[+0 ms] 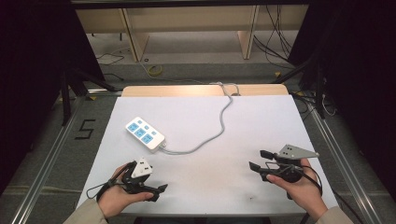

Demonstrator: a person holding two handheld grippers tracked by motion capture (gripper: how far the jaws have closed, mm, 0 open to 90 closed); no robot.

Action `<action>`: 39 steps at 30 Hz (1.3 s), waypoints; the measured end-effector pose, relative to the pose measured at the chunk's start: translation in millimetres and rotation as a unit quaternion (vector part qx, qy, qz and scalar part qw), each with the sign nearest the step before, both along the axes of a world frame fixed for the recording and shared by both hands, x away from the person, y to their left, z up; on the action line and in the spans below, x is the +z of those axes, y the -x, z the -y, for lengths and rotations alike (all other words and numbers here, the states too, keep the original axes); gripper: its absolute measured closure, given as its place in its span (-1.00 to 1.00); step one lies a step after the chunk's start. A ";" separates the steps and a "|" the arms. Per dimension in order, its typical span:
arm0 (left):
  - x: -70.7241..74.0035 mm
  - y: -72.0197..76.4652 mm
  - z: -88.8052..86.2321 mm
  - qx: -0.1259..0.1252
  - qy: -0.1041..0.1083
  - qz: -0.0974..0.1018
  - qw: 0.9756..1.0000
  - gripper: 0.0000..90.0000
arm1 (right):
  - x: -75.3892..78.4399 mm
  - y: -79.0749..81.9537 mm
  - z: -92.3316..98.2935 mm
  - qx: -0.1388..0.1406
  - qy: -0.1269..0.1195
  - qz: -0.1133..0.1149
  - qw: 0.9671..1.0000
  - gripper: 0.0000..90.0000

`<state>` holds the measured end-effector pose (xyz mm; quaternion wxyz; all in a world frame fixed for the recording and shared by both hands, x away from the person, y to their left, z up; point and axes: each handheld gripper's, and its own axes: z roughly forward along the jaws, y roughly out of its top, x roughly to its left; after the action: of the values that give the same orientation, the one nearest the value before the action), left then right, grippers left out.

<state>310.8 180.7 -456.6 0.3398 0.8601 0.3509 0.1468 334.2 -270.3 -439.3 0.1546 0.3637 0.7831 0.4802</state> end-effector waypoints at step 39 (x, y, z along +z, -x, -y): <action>11.7 2.3 7.1 -0.046 0.001 0.001 0.999 0.99 | 1.4 2.3 -5.3 0.007 0.003 0.005 1.000 -0.25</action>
<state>308.5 173.6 -444.9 0.3472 0.8750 0.3109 0.1311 331.9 -265.0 -437.9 0.1564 0.3557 0.7863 0.4803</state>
